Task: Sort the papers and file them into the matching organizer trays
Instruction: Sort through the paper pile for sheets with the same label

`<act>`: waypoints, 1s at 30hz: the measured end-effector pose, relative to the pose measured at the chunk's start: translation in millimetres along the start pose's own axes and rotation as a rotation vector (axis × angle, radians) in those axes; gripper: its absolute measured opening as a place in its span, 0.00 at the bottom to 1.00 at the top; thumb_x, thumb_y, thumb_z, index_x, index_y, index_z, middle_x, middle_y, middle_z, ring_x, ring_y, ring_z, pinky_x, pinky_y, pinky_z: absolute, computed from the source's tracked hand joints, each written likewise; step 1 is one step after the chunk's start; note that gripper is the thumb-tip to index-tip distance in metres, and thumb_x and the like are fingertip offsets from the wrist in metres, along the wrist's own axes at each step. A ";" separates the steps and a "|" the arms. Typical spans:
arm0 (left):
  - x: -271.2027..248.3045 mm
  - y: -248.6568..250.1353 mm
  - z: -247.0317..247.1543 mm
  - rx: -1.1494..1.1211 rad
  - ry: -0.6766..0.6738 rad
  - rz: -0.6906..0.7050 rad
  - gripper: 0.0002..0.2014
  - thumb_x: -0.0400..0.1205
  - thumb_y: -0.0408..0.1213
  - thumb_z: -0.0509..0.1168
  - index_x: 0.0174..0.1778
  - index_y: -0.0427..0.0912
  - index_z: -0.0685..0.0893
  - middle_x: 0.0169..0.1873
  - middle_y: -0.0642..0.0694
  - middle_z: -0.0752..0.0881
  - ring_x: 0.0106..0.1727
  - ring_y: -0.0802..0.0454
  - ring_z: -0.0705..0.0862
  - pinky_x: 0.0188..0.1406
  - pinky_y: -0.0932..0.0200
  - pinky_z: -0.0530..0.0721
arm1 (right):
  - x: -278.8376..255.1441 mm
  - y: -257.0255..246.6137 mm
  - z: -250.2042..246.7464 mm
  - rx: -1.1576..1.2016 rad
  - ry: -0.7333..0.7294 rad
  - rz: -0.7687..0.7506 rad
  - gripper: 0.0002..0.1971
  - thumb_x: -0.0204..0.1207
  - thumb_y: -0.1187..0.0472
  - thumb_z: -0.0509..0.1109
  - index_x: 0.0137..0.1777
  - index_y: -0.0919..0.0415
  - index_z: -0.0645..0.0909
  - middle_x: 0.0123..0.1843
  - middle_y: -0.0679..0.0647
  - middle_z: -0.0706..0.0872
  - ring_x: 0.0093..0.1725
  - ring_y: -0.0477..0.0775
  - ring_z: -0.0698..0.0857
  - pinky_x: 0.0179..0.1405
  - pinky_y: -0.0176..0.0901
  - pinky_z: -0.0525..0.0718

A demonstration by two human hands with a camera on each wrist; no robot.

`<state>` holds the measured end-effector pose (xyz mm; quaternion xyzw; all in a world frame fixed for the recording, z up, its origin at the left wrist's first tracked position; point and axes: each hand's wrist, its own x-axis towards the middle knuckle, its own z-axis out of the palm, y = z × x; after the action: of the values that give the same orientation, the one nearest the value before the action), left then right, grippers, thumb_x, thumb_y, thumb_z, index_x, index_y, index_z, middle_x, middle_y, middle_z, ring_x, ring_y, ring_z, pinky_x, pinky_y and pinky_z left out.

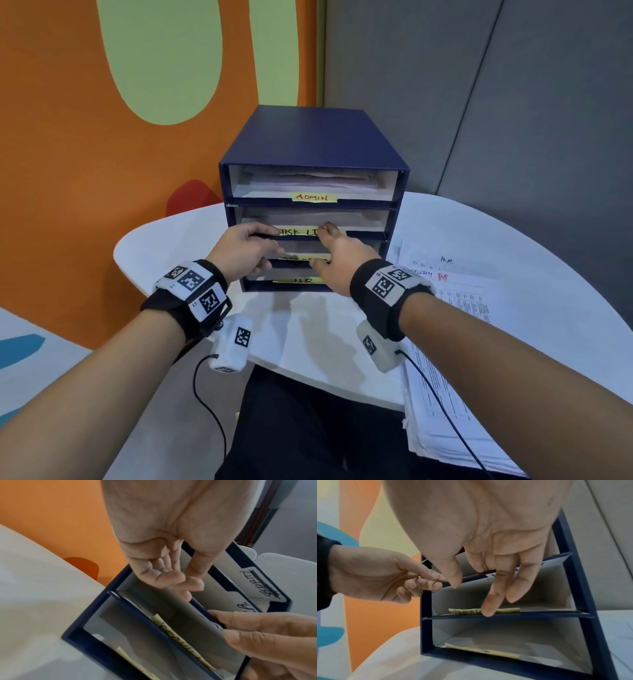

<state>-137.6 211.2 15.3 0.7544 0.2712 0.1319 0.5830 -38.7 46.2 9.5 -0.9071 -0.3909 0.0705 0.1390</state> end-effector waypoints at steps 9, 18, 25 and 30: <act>-11.0 7.8 17.6 0.065 0.013 0.121 0.08 0.80 0.31 0.70 0.54 0.41 0.87 0.43 0.43 0.93 0.24 0.54 0.80 0.22 0.64 0.77 | -29.6 25.9 -7.5 0.009 0.009 0.027 0.33 0.81 0.49 0.59 0.85 0.49 0.51 0.86 0.45 0.48 0.79 0.59 0.67 0.72 0.53 0.74; -38.5 17.8 115.3 0.149 -0.281 0.205 0.07 0.78 0.30 0.72 0.50 0.40 0.87 0.31 0.46 0.89 0.23 0.55 0.82 0.22 0.68 0.77 | -77.8 85.0 -30.2 -0.009 0.063 0.123 0.29 0.80 0.52 0.63 0.81 0.50 0.63 0.83 0.47 0.63 0.75 0.57 0.72 0.71 0.51 0.74; -39.0 -0.8 184.9 0.390 -0.341 0.312 0.07 0.80 0.35 0.67 0.51 0.48 0.86 0.45 0.53 0.88 0.39 0.57 0.84 0.38 0.64 0.80 | -134.2 166.0 -31.3 0.047 -0.107 0.432 0.32 0.70 0.58 0.75 0.75 0.48 0.72 0.70 0.45 0.80 0.62 0.50 0.82 0.61 0.41 0.81; -29.6 15.3 222.6 0.678 -0.326 0.475 0.23 0.81 0.37 0.66 0.74 0.46 0.75 0.69 0.47 0.78 0.66 0.48 0.79 0.65 0.55 0.77 | -146.1 185.0 -6.8 -0.155 -0.439 0.485 0.44 0.62 0.52 0.84 0.77 0.50 0.68 0.74 0.51 0.76 0.67 0.57 0.81 0.60 0.49 0.82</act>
<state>-43.2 12.0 -30.1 0.9552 0.0229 0.0450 0.2916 -9.5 -182.9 -38.1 -0.9448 -0.1886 0.2653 -0.0386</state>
